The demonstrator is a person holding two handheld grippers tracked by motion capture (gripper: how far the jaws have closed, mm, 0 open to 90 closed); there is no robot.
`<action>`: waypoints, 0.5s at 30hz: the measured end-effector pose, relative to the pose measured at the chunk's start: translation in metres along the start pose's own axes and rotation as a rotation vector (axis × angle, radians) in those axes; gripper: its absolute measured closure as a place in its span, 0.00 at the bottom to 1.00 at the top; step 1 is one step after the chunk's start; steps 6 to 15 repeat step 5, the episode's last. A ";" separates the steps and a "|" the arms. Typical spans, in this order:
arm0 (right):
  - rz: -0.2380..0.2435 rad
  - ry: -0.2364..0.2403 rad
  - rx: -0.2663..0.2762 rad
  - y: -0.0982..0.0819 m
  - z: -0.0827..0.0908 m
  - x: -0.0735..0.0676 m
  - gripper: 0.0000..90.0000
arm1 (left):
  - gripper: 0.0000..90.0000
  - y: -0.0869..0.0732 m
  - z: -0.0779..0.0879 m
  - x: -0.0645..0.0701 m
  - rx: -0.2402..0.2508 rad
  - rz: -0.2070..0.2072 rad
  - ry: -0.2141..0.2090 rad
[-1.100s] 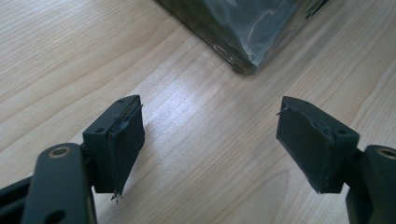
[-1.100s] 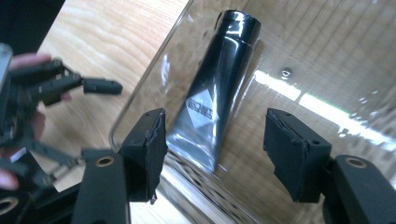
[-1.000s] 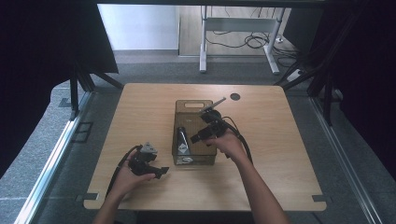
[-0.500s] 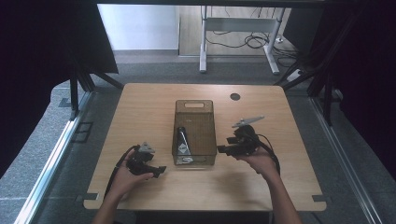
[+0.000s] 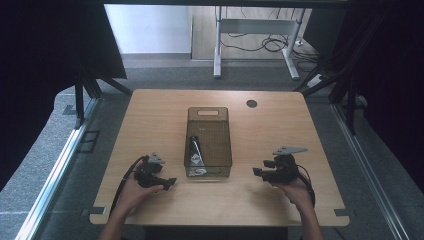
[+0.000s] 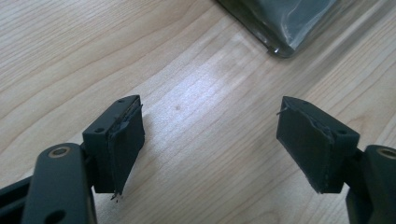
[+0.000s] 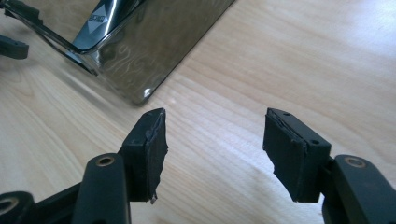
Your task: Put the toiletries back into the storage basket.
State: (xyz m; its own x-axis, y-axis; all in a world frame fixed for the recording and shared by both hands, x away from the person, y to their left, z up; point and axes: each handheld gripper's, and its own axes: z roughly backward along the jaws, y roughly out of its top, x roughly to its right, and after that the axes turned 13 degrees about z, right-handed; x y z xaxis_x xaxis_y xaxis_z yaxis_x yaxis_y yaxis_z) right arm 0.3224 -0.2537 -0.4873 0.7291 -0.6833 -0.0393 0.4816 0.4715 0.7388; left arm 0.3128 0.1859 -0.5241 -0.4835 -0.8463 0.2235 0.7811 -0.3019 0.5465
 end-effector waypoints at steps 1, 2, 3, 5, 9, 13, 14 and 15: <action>0.002 -0.003 0.009 -0.001 0.000 0.000 0.44 | 0.26 0.000 0.001 0.000 0.003 0.000 -0.001; 0.004 -0.013 0.013 -0.001 0.000 0.001 0.42 | 0.26 0.000 0.001 0.000 0.004 0.003 -0.005; 0.008 -0.028 0.016 -0.002 0.000 0.001 0.42 | 0.26 0.000 0.002 0.000 0.006 0.004 -0.008; 0.001 -0.036 0.027 -0.006 0.000 0.003 0.42 | 0.26 0.000 0.002 0.000 0.009 0.006 -0.011; 0.001 -0.036 0.027 -0.006 0.000 0.003 0.42 | 0.26 0.000 0.002 0.000 0.009 0.006 -0.011; 0.001 -0.036 0.027 -0.006 0.000 0.003 0.42 | 0.26 0.000 0.002 0.000 0.009 0.006 -0.011; 0.001 -0.036 0.027 -0.006 0.000 0.003 0.42 | 0.26 0.000 0.002 0.000 0.009 0.006 -0.011; 0.001 -0.036 0.027 -0.006 0.000 0.003 0.42 | 0.26 0.000 0.002 0.000 0.009 0.006 -0.011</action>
